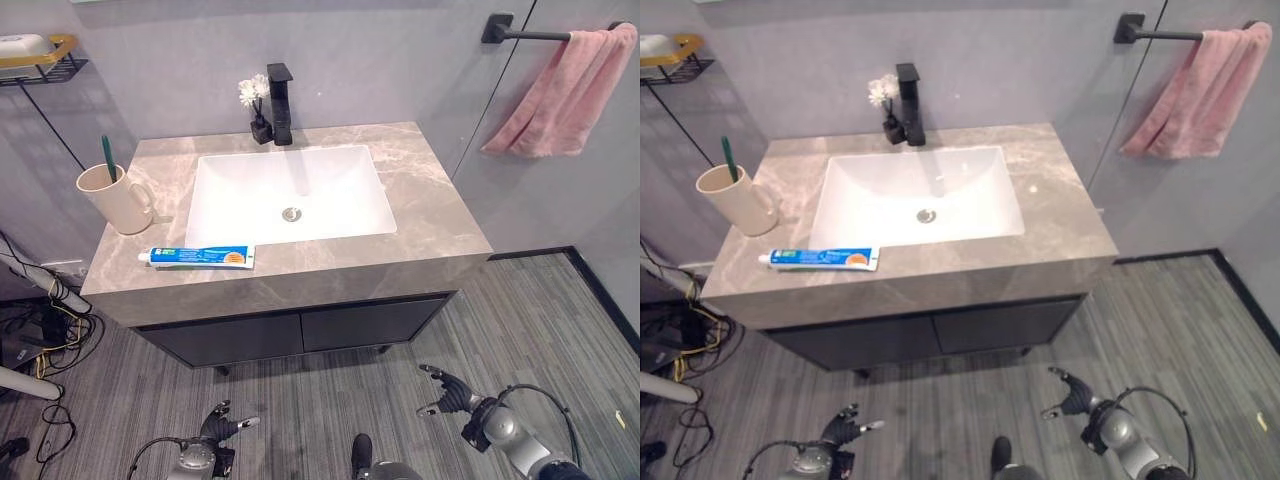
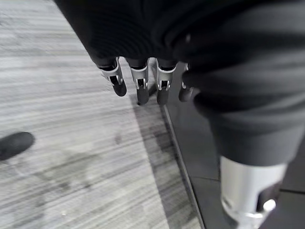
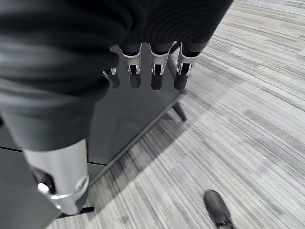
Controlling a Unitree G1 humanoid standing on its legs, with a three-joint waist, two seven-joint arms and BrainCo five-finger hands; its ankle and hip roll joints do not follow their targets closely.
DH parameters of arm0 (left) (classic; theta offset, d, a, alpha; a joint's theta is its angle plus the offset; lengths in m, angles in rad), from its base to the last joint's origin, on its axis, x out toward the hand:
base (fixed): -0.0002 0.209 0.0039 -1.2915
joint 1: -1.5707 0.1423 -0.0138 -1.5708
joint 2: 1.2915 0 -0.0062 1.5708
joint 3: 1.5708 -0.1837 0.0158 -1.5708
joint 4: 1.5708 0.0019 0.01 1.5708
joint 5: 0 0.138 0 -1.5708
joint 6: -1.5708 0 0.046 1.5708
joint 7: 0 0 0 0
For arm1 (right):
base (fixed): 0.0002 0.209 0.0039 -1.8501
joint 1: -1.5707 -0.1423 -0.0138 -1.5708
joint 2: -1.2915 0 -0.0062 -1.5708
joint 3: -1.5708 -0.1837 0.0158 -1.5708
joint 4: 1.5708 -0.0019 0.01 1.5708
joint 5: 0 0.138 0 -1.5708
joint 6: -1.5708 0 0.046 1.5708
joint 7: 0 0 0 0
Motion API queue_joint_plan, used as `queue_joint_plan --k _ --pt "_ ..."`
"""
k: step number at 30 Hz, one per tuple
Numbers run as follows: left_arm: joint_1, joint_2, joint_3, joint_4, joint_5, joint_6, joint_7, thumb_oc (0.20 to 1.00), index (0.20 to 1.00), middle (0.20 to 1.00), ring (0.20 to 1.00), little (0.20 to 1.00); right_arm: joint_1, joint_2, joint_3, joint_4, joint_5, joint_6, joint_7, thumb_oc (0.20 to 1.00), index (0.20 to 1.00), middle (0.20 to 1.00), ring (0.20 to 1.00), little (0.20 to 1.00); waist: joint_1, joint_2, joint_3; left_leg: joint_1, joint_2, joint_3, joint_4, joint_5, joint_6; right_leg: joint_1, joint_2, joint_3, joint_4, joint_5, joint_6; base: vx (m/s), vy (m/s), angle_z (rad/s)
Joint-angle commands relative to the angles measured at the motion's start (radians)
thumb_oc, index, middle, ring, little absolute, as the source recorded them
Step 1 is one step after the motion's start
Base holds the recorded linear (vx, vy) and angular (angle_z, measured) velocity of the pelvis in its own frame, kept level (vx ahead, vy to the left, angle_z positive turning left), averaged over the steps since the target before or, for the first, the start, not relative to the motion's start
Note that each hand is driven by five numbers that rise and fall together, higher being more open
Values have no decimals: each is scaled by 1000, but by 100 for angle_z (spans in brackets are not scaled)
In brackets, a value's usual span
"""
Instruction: Put brush and paste in cup on sink, flatten towel.
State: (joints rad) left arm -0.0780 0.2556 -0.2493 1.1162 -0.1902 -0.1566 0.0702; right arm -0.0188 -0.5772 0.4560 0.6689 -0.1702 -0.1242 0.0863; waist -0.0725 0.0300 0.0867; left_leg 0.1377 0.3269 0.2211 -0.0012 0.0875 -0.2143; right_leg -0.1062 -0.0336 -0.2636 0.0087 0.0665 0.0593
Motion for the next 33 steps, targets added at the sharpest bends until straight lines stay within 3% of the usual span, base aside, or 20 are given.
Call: queue_joint_plan --k 1,4,5,6,7,8,10,11,12,14,15,18,20,22,29,33 --pt "-21 37 -13 -2 -15 -29 8 1000 1000 1000 1000 1000 -12 33 26 -5 21 -30 -18 1000 1000 1000 1000 1000 1 -30 -8 5 -24 -18 -14 89 40 -56 -89 46 141 -4 86 72 -118 -1" --pt "-14 43 -11 -23 -17 -28 7 1000 1000 1000 1000 1000 -6 27 35 -15 15 -32 -16 1000 1000 1000 1000 1000 16 -34 10 -50 -11 -71 122 165 40 -20 -58 61 121 -22 48 30 -135 -3" --pt "-25 44 -25 -40 -23 -26 8 1000 1000 1000 1000 1000 1 21 23 -25 34 -31 -24 1000 1000 1000 1000 1000 33 -57 62 -200 -46 -120 321 190 58 9 -73 52 100 -23 21 -35 -188 8" --pt "-26 44 -25 -40 -23 -26 8 1000 1000 1000 1000 1000 1 21 23 -25 34 -31 -24 1000 1000 1000 1000 1000 30 -58 59 -206 -47 -123 322 191 59 6 -74 49 98 -20 21 -22 -177 17" --pt "-30 43 -32 -56 -30 -21 11 1000 1000 1000 1000 1000 4 28 10 -10 55 -23 -29 1000 1000 1000 1000 1000 49 -66 87 -298 -151 -158 341 103 82 26 -92 46 79 -32 25 106 -9 40" --pt "-29 41 -31 -58 -34 -23 13 1000 1000 1000 1000 1000 2 34 13 4 53 -23 -29 1000 1000 1000 1000 1000 54 -60 88 -306 -212 -168 259 33 104 29 -93 53 74 -28 35 152 27 38" --pt "-26 39 -35 -59 -37 -26 12 1000 1000 1000 1000 1000 4 34 13 0 47 -25 -32 1000 1000 1000 1000 1000 44 -55 87 -315 -201 -130 175 19 114 35 -105 46 62 -23 48 160 111 24" --pt "-35 41 -51 -64 -20 -27 18 1000 1000 1000 1000 1000 20 34 3 -7 46 -26 -44 1000 1000 1000 1000 1000 31 -38 86 -369 -122 31 44 109 84 64 -110 25 51 -33 59 257 168 26" --pt "-42 46 -53 -56 -6 -30 21 1000 1000 1000 1000 1000 15 35 2 3 42 -25 -53 1000 1000 1000 1000 1000 42 -34 90 -381 -112 43 -13 155 73 76 -109 30 51 -44 63 342 237 39" --pt "-41 51 -57 -60 1 -29 22 1000 1000 1000 1000 1000 14 35 1 -4 36 -25 -54 1000 1000 1000 1000 1000 43 -27 85 -373 -99 36 -19 169 66 81 -110 33 53 -50 67 221 163 8" --pt "-29 52 -46 -46 5 -29 20 1000 1000 1000 1000 1000 15 39 4 -11 25 -22 -46 1000 1000 1000 1000 1000 43 -19 72 -329 -114 2 -19 129 83 99 -120 47 67 -76 79 278 221 -39" --pt "-28 57 -48 -42 4 -26 15 1000 1000 1000 1000 1000 22 42 4 -13 4 -19 -44 1000 1000 1000 1000 1000 32 -23 62 -329 -128 21 23 99 95 124 -149 58 76 -74 86 254 205 -25" --pt "-21 69 -42 -43 8 -27 12 1000 1000 1000 1000 1000 38 52 -17 -23 6 -14 -42 1000 1000 1000 1000 1000 28 -41 57 -314 -164 46 80 35 124 141 -200 91 88 -41 110 280 295 -14" --pt "-25 89 -43 -70 12 -31 13 1000 1000 1000 1000 1000 29 72 -14 -20 8 -15 -40 1000 1000 1000 1000 1000 30 -58 63 -302 -201 80 105 -14 151 121 -246 118 115 52 138 217 313 -43" --pt "-3 110 -86 -132 69 -38 1 1000 1000 1000 1000 1000 27 82 5 -10 -26 -13 -34 1000 1000 1000 1000 1000 35 -69 44 -248 -285 73 56 -56 198 109 -298 142 151 254 178 151 177 0" --pt "10 111 -91 -141 74 -36 -9 1000 1000 1000 1000 1000 4 68 31 -3 -84 -21 -39 1000 1000 1000 1000 1000 41 -62 51 -220 -297 69 23 -64 222 56 -306 145 254 296 176 54 134 17"
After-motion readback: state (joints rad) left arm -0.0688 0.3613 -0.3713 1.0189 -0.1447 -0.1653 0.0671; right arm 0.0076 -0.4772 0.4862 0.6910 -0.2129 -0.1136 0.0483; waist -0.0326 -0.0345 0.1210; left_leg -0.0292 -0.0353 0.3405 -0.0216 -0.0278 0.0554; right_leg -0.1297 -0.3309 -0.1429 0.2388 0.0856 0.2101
